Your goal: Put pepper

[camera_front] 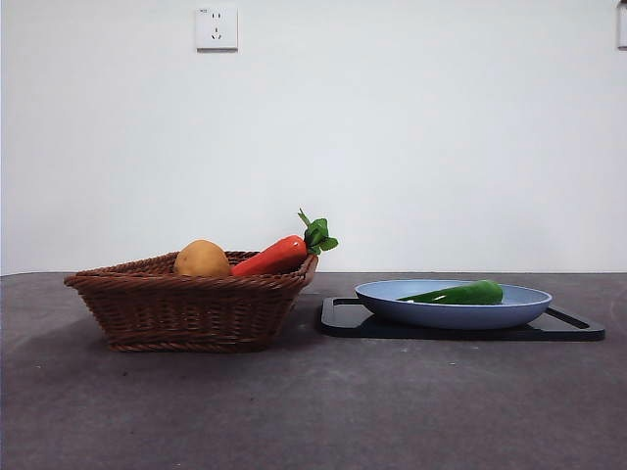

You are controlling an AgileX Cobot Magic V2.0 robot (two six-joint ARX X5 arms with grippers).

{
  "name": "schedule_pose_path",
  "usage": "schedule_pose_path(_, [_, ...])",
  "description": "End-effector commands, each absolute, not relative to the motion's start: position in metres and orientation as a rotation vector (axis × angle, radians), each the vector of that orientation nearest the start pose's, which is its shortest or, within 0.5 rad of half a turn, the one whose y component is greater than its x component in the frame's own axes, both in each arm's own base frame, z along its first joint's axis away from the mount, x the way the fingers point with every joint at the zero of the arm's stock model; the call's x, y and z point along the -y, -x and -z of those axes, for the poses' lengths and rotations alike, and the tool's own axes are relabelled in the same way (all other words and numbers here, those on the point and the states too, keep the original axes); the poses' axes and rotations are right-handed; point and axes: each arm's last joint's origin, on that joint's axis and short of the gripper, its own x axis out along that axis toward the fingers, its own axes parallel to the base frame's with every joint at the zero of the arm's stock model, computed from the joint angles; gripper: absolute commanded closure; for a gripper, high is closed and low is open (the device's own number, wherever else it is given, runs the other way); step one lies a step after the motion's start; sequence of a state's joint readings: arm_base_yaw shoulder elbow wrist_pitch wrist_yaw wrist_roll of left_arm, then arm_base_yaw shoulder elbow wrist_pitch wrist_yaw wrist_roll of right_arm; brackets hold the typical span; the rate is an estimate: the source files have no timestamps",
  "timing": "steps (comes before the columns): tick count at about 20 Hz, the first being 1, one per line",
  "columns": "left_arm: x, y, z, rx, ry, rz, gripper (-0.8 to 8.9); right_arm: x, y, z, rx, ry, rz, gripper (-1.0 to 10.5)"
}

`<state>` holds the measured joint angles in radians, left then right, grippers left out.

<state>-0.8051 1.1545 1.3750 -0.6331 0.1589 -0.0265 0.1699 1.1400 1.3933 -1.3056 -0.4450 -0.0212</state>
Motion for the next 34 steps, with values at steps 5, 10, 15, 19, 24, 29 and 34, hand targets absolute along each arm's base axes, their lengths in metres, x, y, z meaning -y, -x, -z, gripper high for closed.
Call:
schedule_pose_path(5, [0.167,-0.153,-0.419,-0.453,-0.129,0.947,8.07,-0.049,-0.155,-0.389,-1.037,-0.024,-0.665,9.4])
schedule_pose_path(10, [0.168,-0.153,-0.421,-0.437,-0.123,0.948,8.06,-0.048,-0.156,-0.389,-1.046,-0.058,-0.638,9.4])
schedule_pose_path(15, [0.168,-0.154,-0.422,-0.422,-0.118,0.949,8.05,-0.048,-0.156,-0.389,-1.046,-0.058,-0.639,9.4])
schedule_pose_path(19, [0.167,-0.155,-0.422,-0.39,-0.176,0.926,8.05,-0.048,-0.156,-0.389,-1.046,-0.059,-0.638,9.4])
schedule_pose_path(24, [0.122,-0.169,-0.446,-0.18,-0.211,0.594,8.05,-0.048,-0.156,-0.389,-1.046,-0.058,-0.639,9.4])
schedule_pose_path(29, [0.052,-0.139,-0.463,0.059,-0.181,0.315,8.05,-0.048,-0.156,-0.389,-1.046,-0.058,-0.638,9.4])
schedule_pose_path(34, [0.008,-0.101,-0.41,0.226,-0.189,0.021,8.05,-0.048,-0.156,-0.389,-1.046,-0.058,-0.638,9.4])
